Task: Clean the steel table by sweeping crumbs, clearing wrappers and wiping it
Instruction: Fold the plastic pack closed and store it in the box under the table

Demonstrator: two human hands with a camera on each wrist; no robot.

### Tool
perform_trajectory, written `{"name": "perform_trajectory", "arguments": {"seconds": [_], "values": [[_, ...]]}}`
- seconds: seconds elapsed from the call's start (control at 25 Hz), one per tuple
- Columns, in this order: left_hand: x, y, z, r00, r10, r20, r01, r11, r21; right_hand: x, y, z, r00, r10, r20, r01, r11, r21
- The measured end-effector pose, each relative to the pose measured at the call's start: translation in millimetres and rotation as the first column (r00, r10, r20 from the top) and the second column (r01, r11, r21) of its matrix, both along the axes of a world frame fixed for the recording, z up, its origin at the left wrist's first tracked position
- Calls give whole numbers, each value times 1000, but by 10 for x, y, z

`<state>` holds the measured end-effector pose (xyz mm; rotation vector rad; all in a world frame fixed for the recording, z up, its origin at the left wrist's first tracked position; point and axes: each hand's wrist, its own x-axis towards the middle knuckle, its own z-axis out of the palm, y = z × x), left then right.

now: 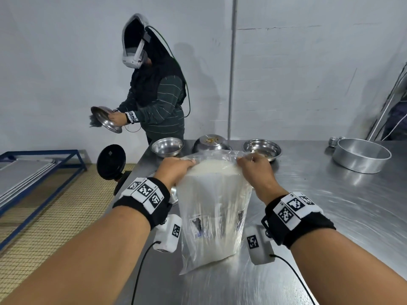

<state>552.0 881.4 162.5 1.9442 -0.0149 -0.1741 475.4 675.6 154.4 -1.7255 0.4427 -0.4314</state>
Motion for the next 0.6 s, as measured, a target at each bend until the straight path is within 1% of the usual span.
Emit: {"name": "perform_trajectory", "arguments": {"seconds": [0.04,0.08,0.12,0.16,0.2,0.24,0.28,0.32,0.36,0.4,0.44,0.48,0.56,0.6], "values": [[23,13,30,999,-8,-46,11,998,67,39,-21,14,997,-2,-71,2,1000,-4],[44,20,72,998,-25,-50,33,984,174,83,-41,28,991,-6,-136,6,1000,-4],[59,21,112,999,-37,-17,40,951,307,115,-51,53,983,-19,-184,15,1000,-24],[60,16,157,996,-60,62,28,906,423,139,-52,75,977,-48,-210,30,996,-88],[39,6,215,983,-95,154,7,871,492,143,-44,109,978,-70,-197,33,983,-182],[13,0,268,956,-149,251,1,862,507,146,-40,135,987,-71,-146,26,957,-287],[-4,-5,314,916,-223,333,21,856,516,131,-35,181,996,-37,-84,2,925,-381],[1,-12,348,873,-313,375,62,832,551,121,-38,235,998,31,-47,-49,885,-462],[-1,-16,384,832,-406,378,113,792,601,102,-30,302,991,128,-46,-133,846,-517],[13,-24,402,809,-484,335,170,737,654,108,-32,349,970,230,-83,-237,805,-543],[17,-34,417,803,-534,266,227,686,691,110,-24,387,937,319,-144,-344,760,-551],[34,-46,420,807,-556,198,275,651,707,126,-14,397,901,380,-211,-430,705,-564],[53,-62,428,815,-566,123,328,626,707,114,0,407,841,405,-358,-540,612,-577],[58,-59,419,826,-555,102,336,628,702,95,-3,401,815,413,-407,-579,594,-558]]}}
